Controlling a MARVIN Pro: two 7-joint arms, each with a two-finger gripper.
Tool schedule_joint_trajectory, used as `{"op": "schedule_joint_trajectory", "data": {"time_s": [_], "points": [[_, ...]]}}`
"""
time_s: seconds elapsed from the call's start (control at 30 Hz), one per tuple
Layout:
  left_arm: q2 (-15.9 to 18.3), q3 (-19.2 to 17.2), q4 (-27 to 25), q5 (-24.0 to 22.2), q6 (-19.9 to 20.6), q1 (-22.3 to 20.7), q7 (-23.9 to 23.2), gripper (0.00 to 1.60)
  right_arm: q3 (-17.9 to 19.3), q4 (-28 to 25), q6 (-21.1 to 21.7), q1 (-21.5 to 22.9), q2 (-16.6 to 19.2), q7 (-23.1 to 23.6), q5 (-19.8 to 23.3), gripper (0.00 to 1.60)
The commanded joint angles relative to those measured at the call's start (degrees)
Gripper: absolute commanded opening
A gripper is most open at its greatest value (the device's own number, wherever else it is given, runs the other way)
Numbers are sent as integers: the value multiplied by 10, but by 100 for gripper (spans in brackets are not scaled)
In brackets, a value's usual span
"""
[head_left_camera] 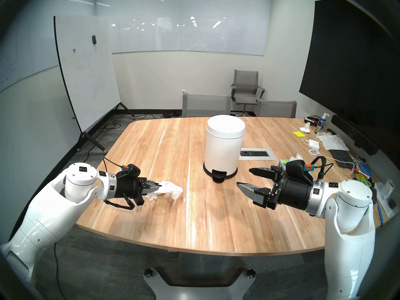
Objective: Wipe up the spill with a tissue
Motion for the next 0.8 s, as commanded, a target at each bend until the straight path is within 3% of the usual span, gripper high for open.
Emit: {"op": "schedule_joint_trajectory", "data": {"time_s": [0.0, 0.77], "points": [[0, -7, -10, -5, -2, -5, -1, 0, -1, -9, 1, 3, 1, 3, 2, 160], [1, -6, -10, -6, -3, -5, 0, 0, -1, -9, 1, 3, 1, 3, 2, 160]]}}
